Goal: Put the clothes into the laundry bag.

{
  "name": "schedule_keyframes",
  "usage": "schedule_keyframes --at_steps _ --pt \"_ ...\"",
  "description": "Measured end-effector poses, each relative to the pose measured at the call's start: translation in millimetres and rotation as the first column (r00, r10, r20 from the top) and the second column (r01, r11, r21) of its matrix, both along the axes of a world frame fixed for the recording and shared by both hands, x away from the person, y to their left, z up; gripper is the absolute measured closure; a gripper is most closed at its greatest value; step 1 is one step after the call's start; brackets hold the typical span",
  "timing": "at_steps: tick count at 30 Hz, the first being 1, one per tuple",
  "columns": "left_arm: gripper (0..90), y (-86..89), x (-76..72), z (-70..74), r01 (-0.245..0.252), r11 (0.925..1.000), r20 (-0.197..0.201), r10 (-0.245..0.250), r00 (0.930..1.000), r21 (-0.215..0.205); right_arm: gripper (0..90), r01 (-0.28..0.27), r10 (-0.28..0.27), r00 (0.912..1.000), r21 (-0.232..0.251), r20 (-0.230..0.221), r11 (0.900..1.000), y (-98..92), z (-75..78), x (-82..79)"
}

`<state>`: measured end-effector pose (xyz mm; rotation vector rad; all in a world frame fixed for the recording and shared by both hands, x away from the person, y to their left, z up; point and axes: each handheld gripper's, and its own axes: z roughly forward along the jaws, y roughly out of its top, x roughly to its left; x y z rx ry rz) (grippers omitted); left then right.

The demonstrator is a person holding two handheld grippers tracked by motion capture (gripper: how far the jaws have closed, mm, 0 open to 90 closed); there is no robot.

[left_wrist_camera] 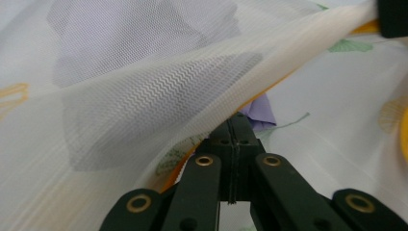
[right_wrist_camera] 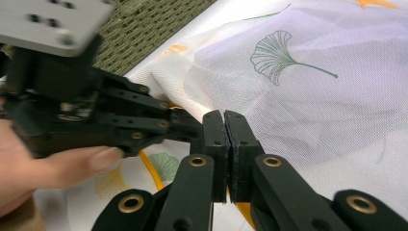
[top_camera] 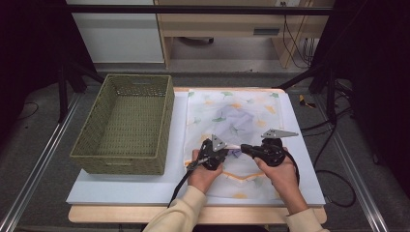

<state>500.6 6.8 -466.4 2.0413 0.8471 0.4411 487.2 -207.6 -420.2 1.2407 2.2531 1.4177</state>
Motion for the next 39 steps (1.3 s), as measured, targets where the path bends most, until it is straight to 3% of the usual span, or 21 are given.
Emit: schedule_keyframes --at_steps 12,18,23,27,30,32,39 --pt "90.0 9.9 -21.2 19.5 0.048 0.9986 0.033 -0.048 0.9983 -0.022 88.9 0.002 -0.002 1.0000 -0.002 -0.001 1.000 -1.6 -0.6 0.1" --pt "89.8 22.2 -32.1 30.7 0.060 0.9979 0.071 -0.058 0.9958 -0.024 88.9 -0.004 0.004 1.0000 -0.001 0.003 1.000 -1.4 1.7 -0.7" --pt "80.6 34.6 -35.4 40.5 0.042 0.9981 0.117 -0.036 0.9925 -0.044 88.9 -0.010 0.010 0.9999 -0.004 0.007 1.000 -1.0 4.7 -2.1" --pt "65.2 37.0 -31.7 42.4 0.031 0.9990 0.171 -0.026 0.9850 -0.032 88.9 -0.019 0.019 0.9997 -0.003 0.014 1.000 1.6 8.8 -4.1" --pt "58.6 35.6 -26.9 40.0 0.048 0.9979 0.173 -0.040 0.9841 -0.044 88.9 -0.026 0.026 0.9994 -0.003 0.021 1.000 3.9 12.1 -5.7" --pt "56.1 33.8 -24.2 37.1 0.047 0.9985 0.189 -0.041 0.9812 -0.030 88.9 -0.031 0.031 0.9992 -0.001 0.023 1.000 5.0 13.8 -6.4" --pt "51.0 27.7 -17.0 26.5 0.078 0.9968 0.166 -0.075 0.9833 -0.015 89.0 -0.036 0.036 0.9991 0.016 0.025 0.999 5.0 16.8 -7.1"
